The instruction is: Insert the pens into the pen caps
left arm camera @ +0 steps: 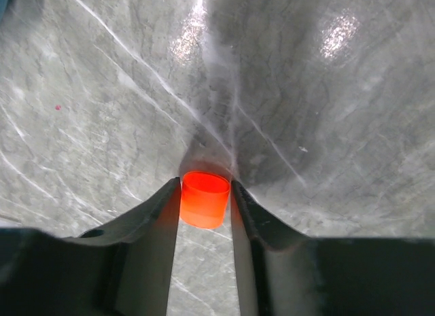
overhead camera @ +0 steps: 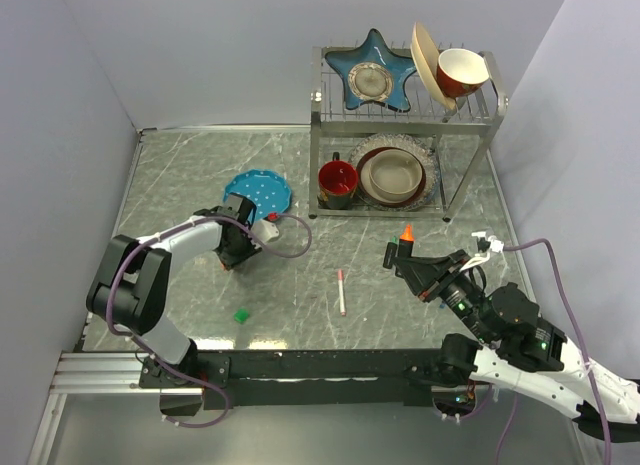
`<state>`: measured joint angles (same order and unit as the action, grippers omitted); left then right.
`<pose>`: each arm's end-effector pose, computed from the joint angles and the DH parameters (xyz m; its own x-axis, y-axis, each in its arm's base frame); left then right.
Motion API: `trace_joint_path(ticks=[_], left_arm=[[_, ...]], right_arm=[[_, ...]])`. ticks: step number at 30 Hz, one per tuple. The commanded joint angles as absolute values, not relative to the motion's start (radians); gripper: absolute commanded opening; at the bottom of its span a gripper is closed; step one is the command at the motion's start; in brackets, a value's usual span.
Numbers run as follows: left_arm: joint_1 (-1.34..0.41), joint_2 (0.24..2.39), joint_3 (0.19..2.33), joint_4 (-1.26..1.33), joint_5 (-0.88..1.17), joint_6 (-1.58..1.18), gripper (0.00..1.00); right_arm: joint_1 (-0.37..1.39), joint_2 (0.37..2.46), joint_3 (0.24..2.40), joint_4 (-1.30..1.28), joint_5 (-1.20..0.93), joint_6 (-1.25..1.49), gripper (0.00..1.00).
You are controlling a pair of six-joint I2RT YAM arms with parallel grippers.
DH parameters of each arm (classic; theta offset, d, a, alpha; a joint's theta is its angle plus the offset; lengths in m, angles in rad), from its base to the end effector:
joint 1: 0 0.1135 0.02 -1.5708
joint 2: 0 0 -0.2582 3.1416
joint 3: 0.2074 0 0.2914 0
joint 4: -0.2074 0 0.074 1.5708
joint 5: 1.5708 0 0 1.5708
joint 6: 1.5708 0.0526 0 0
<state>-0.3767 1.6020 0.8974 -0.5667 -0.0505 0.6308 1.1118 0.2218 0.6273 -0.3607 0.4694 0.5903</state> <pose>0.2999 -0.1158 0.1117 -0.5090 0.8348 -0.2098 0.8095 0.5471 0.2130 0.0777 0.1036 0.3433 -0.3171 0.4788 -0.8187 -0.5089 0.6425 0.5729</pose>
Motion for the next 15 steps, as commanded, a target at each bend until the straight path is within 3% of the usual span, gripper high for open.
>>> trace_joint_path(ticks=[1,12,15], left_arm=[[-0.379,1.617,0.879,-0.578,0.023,0.572,0.36],[-0.405,1.545,0.867,-0.555,0.058,0.399,0.01],[-0.443,1.459,0.838,-0.526,0.003,0.296,0.01]], right_arm=[[1.108,0.222,0.680,-0.344,0.469,0.600,0.00],[1.108,0.236,0.672,-0.344,0.450,0.612,0.00],[1.108,0.258,0.658,-0.331,0.420,0.627,0.00]])
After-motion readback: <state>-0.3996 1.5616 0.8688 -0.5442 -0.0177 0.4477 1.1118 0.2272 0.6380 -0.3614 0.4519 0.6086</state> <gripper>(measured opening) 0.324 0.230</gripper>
